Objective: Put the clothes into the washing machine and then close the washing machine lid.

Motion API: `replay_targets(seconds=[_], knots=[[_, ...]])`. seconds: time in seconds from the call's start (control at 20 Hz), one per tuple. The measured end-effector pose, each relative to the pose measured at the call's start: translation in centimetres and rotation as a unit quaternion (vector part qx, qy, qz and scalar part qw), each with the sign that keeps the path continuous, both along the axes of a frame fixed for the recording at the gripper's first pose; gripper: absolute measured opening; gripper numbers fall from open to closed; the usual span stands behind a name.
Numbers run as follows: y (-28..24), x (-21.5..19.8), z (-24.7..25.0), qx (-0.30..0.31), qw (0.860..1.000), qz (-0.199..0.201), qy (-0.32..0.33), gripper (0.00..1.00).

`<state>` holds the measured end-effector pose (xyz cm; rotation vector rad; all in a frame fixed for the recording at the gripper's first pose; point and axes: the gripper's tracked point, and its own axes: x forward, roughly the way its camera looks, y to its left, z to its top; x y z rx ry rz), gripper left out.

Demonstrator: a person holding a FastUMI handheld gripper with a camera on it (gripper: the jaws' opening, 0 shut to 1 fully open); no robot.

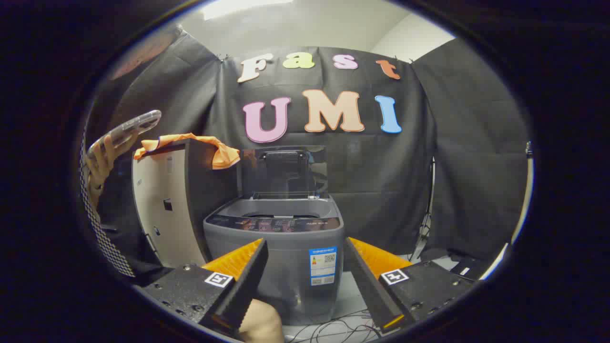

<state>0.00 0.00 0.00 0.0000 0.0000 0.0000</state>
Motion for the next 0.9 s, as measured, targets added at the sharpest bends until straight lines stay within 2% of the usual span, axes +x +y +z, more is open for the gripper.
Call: replay_targets(seconds=[0.9], knots=[[-0.20, 0.11, 0.09, 0.000, 1.000, -0.007, -0.001, 0.97]])
